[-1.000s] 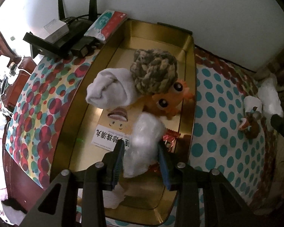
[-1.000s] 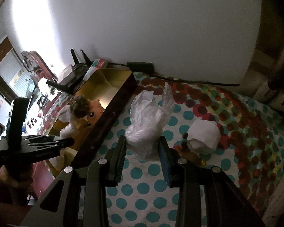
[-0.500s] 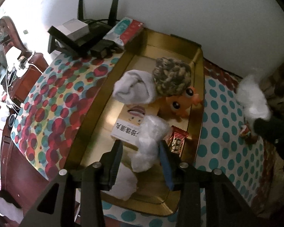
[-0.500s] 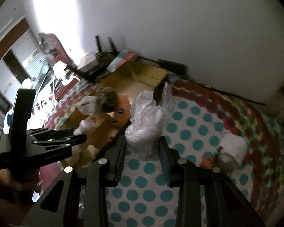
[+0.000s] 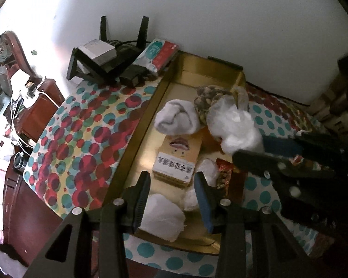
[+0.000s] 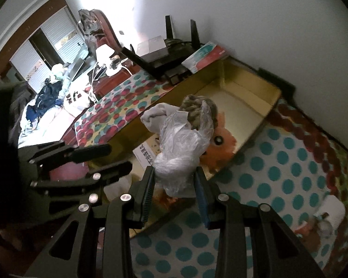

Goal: Organize objects
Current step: 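Lower clear plastic bag into gold tray and open right tool, then move right tool toward white item and brown toy on cloth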

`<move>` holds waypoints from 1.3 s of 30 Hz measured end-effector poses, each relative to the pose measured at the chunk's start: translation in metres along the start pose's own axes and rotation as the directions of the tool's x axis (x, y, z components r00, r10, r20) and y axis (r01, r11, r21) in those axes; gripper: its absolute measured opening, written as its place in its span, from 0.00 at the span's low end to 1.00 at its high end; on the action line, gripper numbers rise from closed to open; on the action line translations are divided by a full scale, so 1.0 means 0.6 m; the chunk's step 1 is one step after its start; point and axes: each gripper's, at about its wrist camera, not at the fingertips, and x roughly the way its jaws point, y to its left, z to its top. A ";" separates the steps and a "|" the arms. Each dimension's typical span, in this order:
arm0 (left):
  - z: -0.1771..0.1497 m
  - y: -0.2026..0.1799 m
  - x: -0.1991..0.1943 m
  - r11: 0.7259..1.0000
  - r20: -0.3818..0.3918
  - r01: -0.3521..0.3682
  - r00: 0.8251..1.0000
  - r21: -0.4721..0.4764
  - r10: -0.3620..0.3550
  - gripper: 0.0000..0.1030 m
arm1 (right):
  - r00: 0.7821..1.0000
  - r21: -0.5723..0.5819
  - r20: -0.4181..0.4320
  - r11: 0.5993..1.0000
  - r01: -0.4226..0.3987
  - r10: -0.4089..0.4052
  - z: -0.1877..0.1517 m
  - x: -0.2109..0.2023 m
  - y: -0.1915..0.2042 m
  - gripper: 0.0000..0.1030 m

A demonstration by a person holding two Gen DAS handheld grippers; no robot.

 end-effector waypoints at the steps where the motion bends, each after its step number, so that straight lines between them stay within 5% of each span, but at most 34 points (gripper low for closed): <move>1: -0.001 0.004 0.002 1.000 -0.011 -0.003 1.000 -0.003 0.003 0.39 | 1.000 0.001 -0.004 1.000 -0.001 0.001 0.004 0.007 0.003 0.31; 18: 0.004 0.039 0.019 1.000 -0.086 -0.019 0.996 0.006 0.019 0.39 | 0.992 0.020 0.037 0.992 0.121 -0.122 0.090 0.078 0.001 0.31; 21: 0.011 0.039 0.023 1.000 -0.087 -0.020 0.996 0.009 0.020 0.39 | 0.992 0.053 0.038 0.992 0.118 -0.120 0.098 0.085 -0.008 0.38; 23: 0.017 0.036 0.026 1.000 -0.092 -0.007 0.996 0.011 0.008 0.39 | 0.993 0.085 0.048 0.991 0.108 -0.112 0.095 0.079 -0.012 0.58; 29: 0.038 0.004 0.028 0.998 -0.075 0.022 0.997 0.058 -0.018 0.39 | 0.976 0.142 0.124 0.977 0.160 -0.178 0.061 0.008 -0.038 0.62; 34: 0.050 -0.039 0.027 0.992 -0.056 0.046 0.998 0.120 -0.040 0.39 | 0.948 0.294 0.144 0.927 0.231 -0.282 0.002 -0.077 -0.123 0.62; 39: 0.052 -0.080 0.023 0.982 -0.043 0.055 0.998 0.181 -0.048 0.39 | 0.915 0.463 0.107 0.834 0.300 -0.388 -0.064 -0.131 -0.224 0.62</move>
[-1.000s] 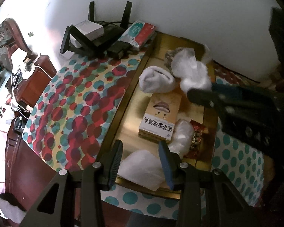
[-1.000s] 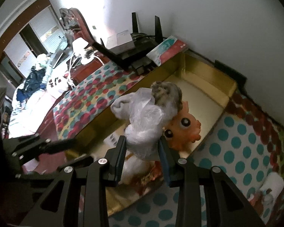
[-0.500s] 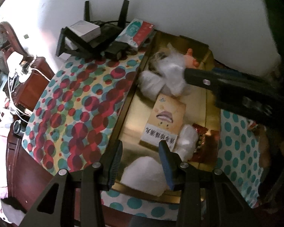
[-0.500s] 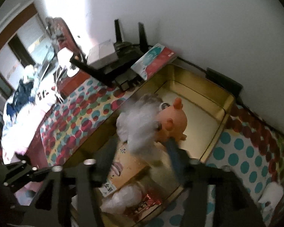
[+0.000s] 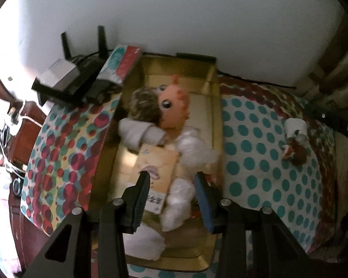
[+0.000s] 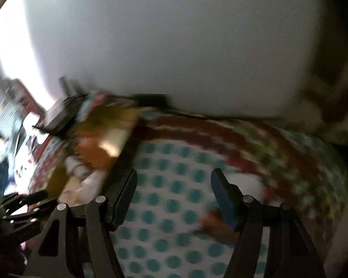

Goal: Organize objects
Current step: 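Move right tool toward white item and brown toy on cloth, then grasp white cloth with right tool while left tool moves to brown toy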

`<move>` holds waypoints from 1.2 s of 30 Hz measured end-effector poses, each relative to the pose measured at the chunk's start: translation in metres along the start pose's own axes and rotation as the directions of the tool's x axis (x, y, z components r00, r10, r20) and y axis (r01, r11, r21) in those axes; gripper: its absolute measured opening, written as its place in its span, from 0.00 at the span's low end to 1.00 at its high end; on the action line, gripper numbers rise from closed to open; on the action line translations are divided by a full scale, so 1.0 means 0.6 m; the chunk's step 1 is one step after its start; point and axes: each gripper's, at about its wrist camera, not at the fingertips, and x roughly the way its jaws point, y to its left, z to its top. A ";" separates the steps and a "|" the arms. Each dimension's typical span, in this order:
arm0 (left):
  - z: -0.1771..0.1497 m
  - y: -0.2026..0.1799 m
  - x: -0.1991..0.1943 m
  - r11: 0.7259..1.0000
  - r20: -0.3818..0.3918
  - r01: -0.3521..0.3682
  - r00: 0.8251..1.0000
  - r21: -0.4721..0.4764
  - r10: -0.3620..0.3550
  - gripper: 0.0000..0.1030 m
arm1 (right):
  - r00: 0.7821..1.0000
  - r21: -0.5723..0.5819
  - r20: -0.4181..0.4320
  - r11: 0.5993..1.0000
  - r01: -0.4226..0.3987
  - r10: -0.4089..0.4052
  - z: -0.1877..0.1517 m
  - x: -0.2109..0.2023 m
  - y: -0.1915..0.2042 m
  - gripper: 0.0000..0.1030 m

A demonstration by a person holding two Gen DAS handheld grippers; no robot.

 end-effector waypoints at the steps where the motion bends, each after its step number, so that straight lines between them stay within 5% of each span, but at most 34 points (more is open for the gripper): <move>1: 0.001 -0.008 -0.001 1.000 0.004 -0.001 1.000 0.011 0.001 0.40 | 1.000 0.036 -0.001 0.999 0.016 -0.016 -0.002 -0.001 -0.027 0.62; 12: 0.001 -0.058 0.000 0.998 -0.003 -0.025 1.000 0.059 0.025 0.40 | 0.997 0.181 -0.050 0.981 0.073 -0.065 -0.024 0.023 -0.149 0.62; 25: -0.004 -0.082 -0.003 0.996 -0.002 -0.051 0.999 0.071 0.051 0.40 | 0.996 0.165 -0.092 0.986 0.015 0.001 -0.034 0.074 -0.150 0.55; 36: -0.005 -0.093 0.003 0.995 -0.011 -0.053 0.998 0.080 0.054 0.40 | 0.991 0.144 -0.130 0.988 0.053 -0.034 -0.034 0.100 -0.144 0.58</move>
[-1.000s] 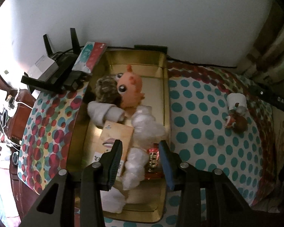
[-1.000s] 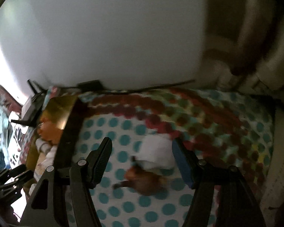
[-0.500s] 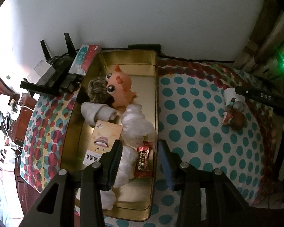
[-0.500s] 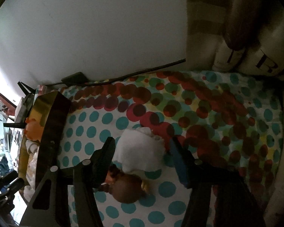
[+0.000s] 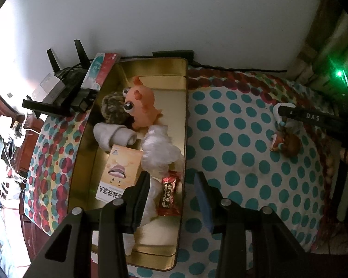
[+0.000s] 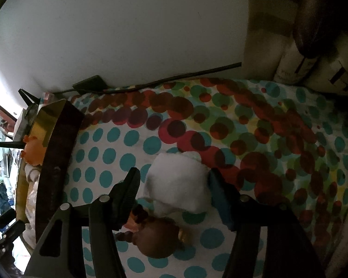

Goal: Organize objects
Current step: 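Grasp white cloth with right tool while left tool moves to brown toy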

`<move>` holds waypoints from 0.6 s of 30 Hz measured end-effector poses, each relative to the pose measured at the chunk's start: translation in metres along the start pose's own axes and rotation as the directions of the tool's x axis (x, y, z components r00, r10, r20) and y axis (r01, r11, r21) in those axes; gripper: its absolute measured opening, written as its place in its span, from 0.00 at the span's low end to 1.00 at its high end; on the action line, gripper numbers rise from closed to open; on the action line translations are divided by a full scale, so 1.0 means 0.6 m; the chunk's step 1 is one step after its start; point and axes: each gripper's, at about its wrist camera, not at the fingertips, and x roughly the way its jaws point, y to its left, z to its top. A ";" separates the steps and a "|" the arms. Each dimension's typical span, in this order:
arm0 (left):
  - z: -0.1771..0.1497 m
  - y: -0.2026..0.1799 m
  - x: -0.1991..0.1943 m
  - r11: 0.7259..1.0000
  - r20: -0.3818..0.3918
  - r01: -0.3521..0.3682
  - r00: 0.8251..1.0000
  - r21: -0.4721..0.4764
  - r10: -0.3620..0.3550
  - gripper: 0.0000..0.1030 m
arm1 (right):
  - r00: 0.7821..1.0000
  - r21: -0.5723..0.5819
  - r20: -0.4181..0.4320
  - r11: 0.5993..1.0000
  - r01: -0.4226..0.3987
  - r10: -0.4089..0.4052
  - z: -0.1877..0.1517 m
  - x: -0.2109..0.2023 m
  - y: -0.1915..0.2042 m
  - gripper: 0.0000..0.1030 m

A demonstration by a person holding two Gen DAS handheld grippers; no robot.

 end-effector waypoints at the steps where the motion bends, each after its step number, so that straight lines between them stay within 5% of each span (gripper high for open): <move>1: 0.000 -0.001 0.000 1.000 0.001 0.001 1.000 0.002 -0.001 0.40 | 1.000 -0.001 -0.006 1.000 0.005 -0.005 0.000 0.003 0.000 0.58; 10: 0.012 -0.017 0.006 0.999 -0.004 0.016 1.000 0.036 -0.016 0.40 | 1.000 0.007 -0.001 1.000 0.009 -0.009 -0.002 0.001 -0.014 0.38; 18: 0.031 -0.066 0.012 0.991 -0.003 0.075 0.997 0.108 -0.075 0.40 | 0.996 0.007 0.085 0.999 0.032 -0.033 -0.005 -0.058 -0.028 0.37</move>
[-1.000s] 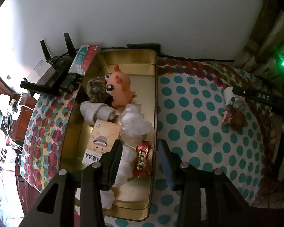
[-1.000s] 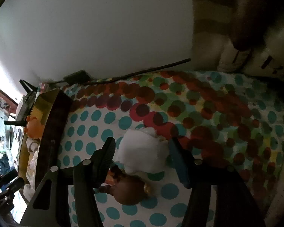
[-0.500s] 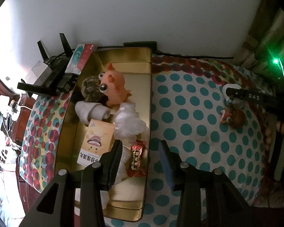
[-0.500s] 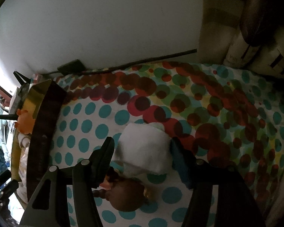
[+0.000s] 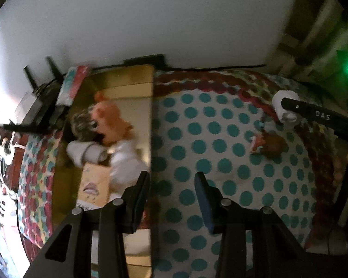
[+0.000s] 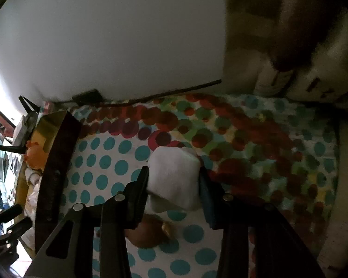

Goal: Organize objects
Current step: 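Grasp white cloth with right tool while left tool moves to brown toy, then grasp small brown toy animal with left tool while right holds white cloth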

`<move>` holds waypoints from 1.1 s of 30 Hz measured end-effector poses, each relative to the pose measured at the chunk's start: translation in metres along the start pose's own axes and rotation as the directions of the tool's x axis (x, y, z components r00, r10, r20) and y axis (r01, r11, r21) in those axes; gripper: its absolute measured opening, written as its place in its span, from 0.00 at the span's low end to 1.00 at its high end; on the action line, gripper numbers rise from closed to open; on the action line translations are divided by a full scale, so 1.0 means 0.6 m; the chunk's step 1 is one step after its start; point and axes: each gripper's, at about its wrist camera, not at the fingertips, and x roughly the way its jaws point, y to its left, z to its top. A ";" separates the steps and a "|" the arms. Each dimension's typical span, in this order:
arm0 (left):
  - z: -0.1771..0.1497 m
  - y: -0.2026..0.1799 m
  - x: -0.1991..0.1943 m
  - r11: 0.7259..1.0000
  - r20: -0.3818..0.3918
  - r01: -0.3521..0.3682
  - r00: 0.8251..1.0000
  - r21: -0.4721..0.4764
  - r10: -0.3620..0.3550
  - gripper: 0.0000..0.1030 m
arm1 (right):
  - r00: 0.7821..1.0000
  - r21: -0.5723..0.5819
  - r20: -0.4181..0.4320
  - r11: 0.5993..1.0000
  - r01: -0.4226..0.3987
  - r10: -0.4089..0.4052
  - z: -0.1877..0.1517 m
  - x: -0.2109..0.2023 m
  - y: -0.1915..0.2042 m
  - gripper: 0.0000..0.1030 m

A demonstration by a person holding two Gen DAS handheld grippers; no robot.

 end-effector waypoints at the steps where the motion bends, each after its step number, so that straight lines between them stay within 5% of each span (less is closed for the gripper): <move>1: 0.004 -0.009 0.001 1.000 0.002 0.016 1.000 0.014 -0.016 0.40 | 1.000 0.007 0.007 1.000 0.001 -0.001 -0.002 -0.009 -0.004 0.37; 12: 0.067 -0.089 0.043 0.967 -0.026 0.248 0.969 0.057 -0.247 0.40 | 0.998 0.105 0.045 0.994 -0.037 0.032 -0.038 -0.080 -0.057 0.37; 16: 0.080 -0.120 0.067 0.939 -0.078 0.340 0.939 0.053 -0.336 0.41 | 0.998 0.119 0.049 0.991 -0.054 0.049 -0.054 -0.095 -0.066 0.37; 19: 0.085 -0.138 0.077 0.914 -0.103 0.403 0.912 0.045 -0.397 0.55 | 0.997 0.118 0.046 0.991 -0.064 0.059 -0.064 -0.102 -0.072 0.37; 27: 0.068 -0.154 0.078 0.928 -0.093 0.373 0.924 -0.005 -0.372 0.56 | 0.996 0.109 0.036 0.991 -0.080 0.077 -0.085 -0.113 -0.088 0.38; 33: 0.043 -0.138 0.078 0.955 -0.070 0.278 0.956 -0.105 -0.286 0.56 | 0.995 0.107 0.026 0.989 -0.098 0.096 -0.093 -0.112 -0.094 0.38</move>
